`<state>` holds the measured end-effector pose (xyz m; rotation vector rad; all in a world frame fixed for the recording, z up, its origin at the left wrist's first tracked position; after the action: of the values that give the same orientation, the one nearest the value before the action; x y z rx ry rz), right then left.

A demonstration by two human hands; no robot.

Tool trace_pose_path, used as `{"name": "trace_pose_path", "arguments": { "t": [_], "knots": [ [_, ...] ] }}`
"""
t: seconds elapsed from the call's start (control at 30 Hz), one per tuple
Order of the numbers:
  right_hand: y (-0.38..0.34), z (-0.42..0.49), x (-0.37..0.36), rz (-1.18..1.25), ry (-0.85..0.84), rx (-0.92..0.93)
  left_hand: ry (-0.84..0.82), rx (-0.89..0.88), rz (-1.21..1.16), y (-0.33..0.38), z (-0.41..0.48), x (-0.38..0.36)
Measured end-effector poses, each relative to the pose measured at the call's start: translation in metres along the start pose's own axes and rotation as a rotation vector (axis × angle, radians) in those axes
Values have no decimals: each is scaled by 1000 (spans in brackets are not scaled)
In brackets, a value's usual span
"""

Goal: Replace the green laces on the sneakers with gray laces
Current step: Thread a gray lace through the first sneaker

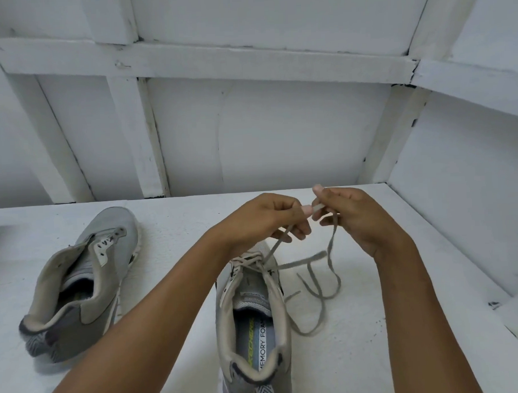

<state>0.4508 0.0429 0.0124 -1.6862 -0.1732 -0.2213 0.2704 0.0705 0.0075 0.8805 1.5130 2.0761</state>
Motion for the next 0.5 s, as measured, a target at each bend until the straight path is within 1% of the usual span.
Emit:
{"name": "trace_pose_path", "arguments": {
  "t": [0.07,0.13,0.2,0.27,0.3,0.37,0.4,0.43,0.5],
  "knots": [
    [-4,-1,4,106,40,25,69,6,3,-2,0,3],
    [-9,-2,8,195,78,55,163,57,102,-12,-1,10],
    [-12,-3,11,242,123,73,220,149,403,-27,-2,20],
    [-14,-4,11,246,148,75,152,250,767,-39,-4,27],
    [-15,-5,9,243,150,75,111,282,906,-42,-5,28],
    [-17,-8,3,251,131,71,92,291,1067,-39,-8,29],
    [-18,-9,0,244,117,61,111,254,1091,-36,-9,29],
    [-18,-11,-3,209,98,49,140,187,1046,-30,-10,29],
    [-19,-14,-9,81,34,28,139,32,787,-13,-11,24]
  ]
}}
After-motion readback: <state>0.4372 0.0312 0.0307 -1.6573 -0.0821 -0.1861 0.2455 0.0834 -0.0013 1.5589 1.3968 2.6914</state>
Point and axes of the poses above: each hand's wrist, its own z-axis towards the middle knuckle, its own x-axis out of the back of the hand, y = z × x, the point moved 2 cm from there along z, towards the middle knuckle, and after that the axes turned 11 degrees about -x, right-handed, at the moved point
